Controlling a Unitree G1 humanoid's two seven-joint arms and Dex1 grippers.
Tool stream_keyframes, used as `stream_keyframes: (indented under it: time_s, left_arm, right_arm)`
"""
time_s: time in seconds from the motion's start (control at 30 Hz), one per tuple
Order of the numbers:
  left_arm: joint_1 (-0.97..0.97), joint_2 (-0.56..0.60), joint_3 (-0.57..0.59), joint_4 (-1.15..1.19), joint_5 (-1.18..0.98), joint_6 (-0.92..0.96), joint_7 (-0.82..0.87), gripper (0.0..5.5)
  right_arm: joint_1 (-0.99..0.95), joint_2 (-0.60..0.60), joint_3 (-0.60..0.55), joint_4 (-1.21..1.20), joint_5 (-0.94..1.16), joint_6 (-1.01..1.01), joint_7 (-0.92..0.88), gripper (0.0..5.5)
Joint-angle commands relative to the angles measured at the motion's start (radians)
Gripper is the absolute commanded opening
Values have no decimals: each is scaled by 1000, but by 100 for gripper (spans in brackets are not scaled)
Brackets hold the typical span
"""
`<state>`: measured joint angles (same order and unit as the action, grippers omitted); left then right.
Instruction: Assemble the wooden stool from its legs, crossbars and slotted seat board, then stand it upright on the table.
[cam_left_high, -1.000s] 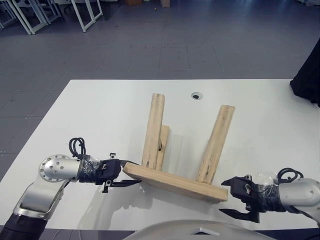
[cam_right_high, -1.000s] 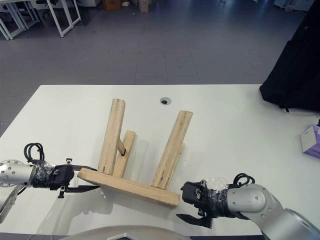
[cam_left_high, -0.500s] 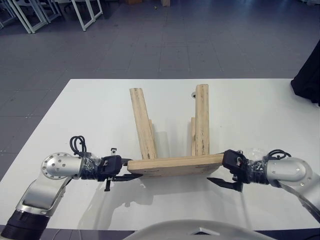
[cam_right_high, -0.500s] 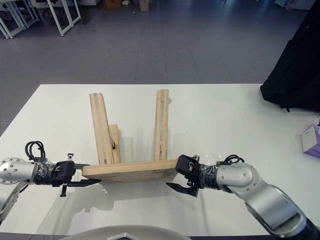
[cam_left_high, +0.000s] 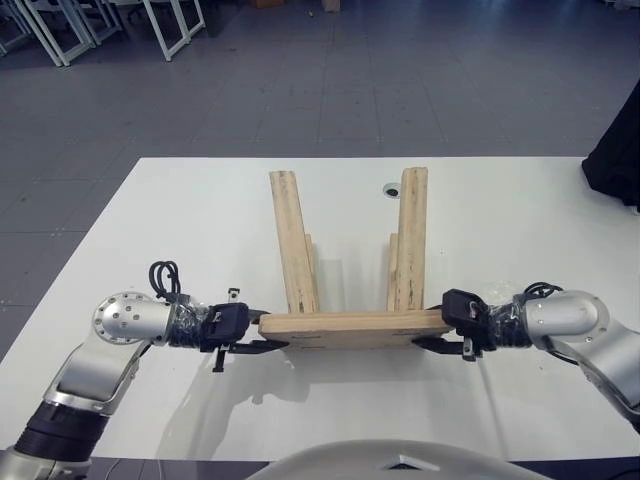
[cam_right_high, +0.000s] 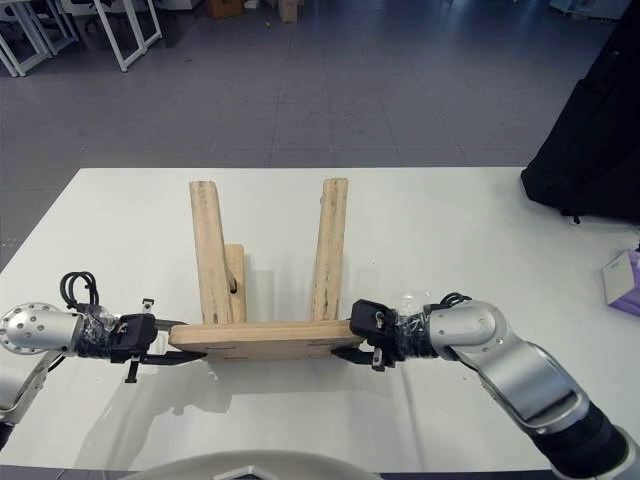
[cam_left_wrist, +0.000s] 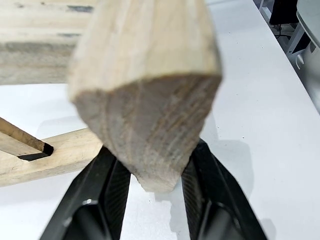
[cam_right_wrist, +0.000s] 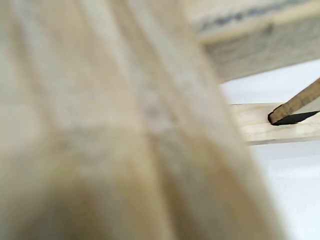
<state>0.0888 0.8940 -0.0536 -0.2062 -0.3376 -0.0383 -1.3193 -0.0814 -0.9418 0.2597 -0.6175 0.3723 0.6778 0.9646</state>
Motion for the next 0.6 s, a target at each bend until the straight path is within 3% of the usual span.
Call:
stream_keyframes:
  time_s: [0.03,0.17,0.3,0.43,0.6]
  left_arm:
    - [-46,-12,29,-73,-150,205,34,132]
    - [-116,-11,97,-158,-381,546,118,132]
    - [-270,-58,204,-154,-576,877,328,132]
    - [-439,-102,234,-39,-685,1186,390,132]
    - [-648,-140,271,192,-719,1588,291,132]
  right_arm:
    - [-46,-12,-78,-14,133,74,66,155]
    - [-180,73,-202,11,374,233,78,155]
    - [-355,205,-359,134,674,432,-50,155]
    - [-458,292,-418,218,653,573,-222,155]
    - [-637,349,-461,515,670,845,-179,155]
